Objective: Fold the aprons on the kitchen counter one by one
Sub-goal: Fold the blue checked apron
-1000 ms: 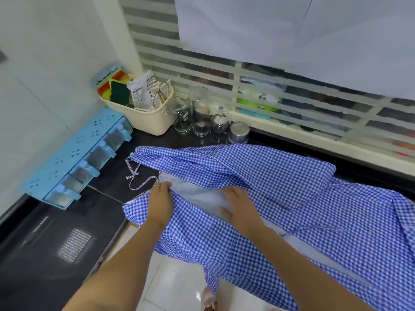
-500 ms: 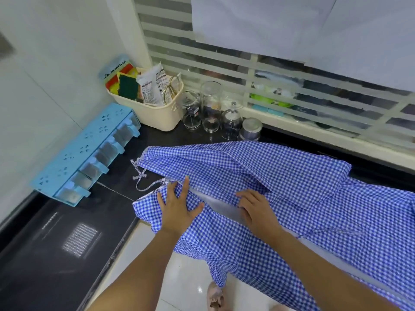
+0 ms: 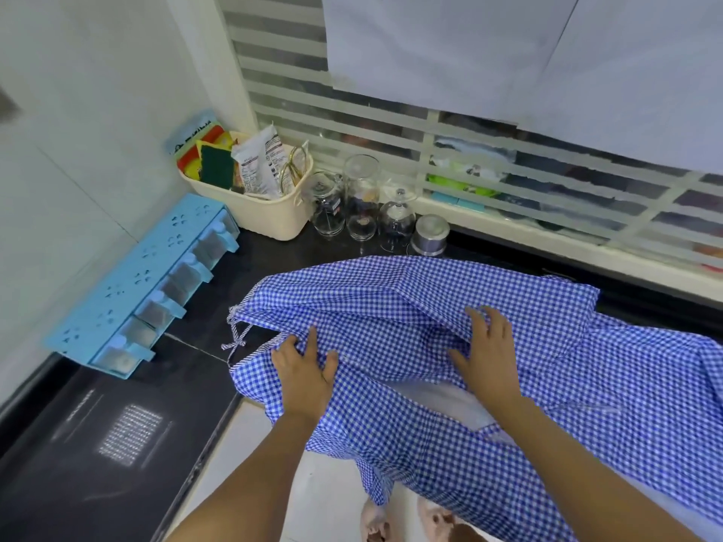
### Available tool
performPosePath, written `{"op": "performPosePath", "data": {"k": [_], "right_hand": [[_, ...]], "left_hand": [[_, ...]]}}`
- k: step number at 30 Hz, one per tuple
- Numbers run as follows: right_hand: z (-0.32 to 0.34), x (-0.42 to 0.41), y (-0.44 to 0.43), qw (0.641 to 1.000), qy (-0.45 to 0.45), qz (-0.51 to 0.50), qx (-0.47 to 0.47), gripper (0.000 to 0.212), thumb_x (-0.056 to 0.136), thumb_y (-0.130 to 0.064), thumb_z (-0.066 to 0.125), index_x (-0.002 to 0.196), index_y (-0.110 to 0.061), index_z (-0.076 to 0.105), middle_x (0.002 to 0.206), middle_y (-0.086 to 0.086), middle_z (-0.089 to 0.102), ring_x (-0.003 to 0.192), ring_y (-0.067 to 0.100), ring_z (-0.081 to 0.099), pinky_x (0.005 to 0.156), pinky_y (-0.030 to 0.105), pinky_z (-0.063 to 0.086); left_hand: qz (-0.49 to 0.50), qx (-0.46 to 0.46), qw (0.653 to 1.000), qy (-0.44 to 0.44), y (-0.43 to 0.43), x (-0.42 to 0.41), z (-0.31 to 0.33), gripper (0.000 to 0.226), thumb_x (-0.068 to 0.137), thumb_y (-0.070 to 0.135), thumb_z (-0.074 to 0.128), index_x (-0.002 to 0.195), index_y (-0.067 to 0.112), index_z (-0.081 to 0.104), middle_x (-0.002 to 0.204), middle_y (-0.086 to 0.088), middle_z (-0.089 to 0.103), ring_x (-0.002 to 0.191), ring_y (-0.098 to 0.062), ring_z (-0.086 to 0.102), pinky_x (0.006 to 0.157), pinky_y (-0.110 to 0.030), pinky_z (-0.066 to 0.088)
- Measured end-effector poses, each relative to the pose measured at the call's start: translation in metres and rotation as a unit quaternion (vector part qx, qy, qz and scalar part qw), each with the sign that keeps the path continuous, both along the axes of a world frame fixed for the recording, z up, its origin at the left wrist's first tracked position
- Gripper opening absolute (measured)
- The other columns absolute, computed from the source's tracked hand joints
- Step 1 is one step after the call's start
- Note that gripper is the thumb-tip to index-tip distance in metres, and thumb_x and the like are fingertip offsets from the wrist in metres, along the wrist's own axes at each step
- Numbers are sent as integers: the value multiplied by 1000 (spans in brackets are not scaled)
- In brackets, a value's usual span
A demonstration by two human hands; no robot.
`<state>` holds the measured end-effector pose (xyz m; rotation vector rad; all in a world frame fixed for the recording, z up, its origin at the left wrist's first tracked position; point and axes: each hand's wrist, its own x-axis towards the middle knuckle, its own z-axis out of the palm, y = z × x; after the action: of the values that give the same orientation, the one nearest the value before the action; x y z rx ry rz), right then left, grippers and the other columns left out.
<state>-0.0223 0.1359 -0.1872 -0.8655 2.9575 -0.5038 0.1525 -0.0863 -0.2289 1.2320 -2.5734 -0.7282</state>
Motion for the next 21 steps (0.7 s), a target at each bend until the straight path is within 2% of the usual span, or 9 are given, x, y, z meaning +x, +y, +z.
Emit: {"op": "performPosePath", "data": {"k": [2,5,7,9,11,13,15,18,21], "right_hand": [[1,-21,6,996,-36,-38,74,64,59,-11,87,116,3,60,124,31,52,113,49,49,94,56,43],[20,-50,5,996,-8,-9,94,28,65,4,76,91,1,67,102,23,62,99,44,59,90,54,45],[52,-60,-7,993,-16,15,114,13,81,-6,64,93,-1,63,99,19,63,96,38,60,89,45,43],[85,-61,-21,980,-68,44,184,18,93,-25,53,91,-7,56,99,14,63,95,33,59,77,35,42],[122,-49,-33,948,-80,119,283,28,96,-35,45,82,-12,50,86,5,59,85,25,57,68,30,39],[155,-33,-45,918,-118,197,324,34,95,-35,46,69,-13,45,66,-2,48,66,17,49,59,27,36],[179,-17,-60,891,-188,253,326,36,93,-34,51,65,-13,46,56,-4,49,53,11,45,51,23,34],[196,-4,-91,882,-172,326,293,40,93,-41,55,70,-9,49,60,-1,50,52,11,43,50,23,32],[208,4,-114,858,-213,391,256,41,94,-32,55,63,-12,38,60,1,40,52,13,34,51,26,27]], "left_hand": [[9,-6,1000,-16,1,-3,1,78,87,64,23,140,13,49,133,-22,43,125,-38,38,109,-61,29],[4,7,999,-46,2,-5,2,67,92,60,41,145,20,41,142,-17,36,134,-35,29,115,-55,20],[10,35,999,-33,1,-5,3,63,92,52,51,147,23,39,145,-13,32,136,-31,24,117,-49,18],[29,67,997,-12,-2,-6,5,57,93,44,54,144,22,43,144,-11,33,134,-29,24,115,-44,20],[58,147,987,24,-7,-9,14,43,96,37,51,134,18,55,142,-11,37,132,-28,27,114,-42,20],[107,303,940,118,-16,-9,32,37,100,38,41,115,14,67,133,-5,47,128,-26,37,112,-39,25],[129,425,877,184,-24,-8,50,55,100,50,29,114,14,67,127,4,52,125,-23,46,113,-38,27],[129,481,852,161,-37,-1,56,81,85,77,21,113,19,70,137,11,41,127,-21,43,115,-46,26],[129,533,819,169,-50,-2,57,97,66,94,30,107,19,74,146,-1,44,126,-29,48,113,-51,30]]}}
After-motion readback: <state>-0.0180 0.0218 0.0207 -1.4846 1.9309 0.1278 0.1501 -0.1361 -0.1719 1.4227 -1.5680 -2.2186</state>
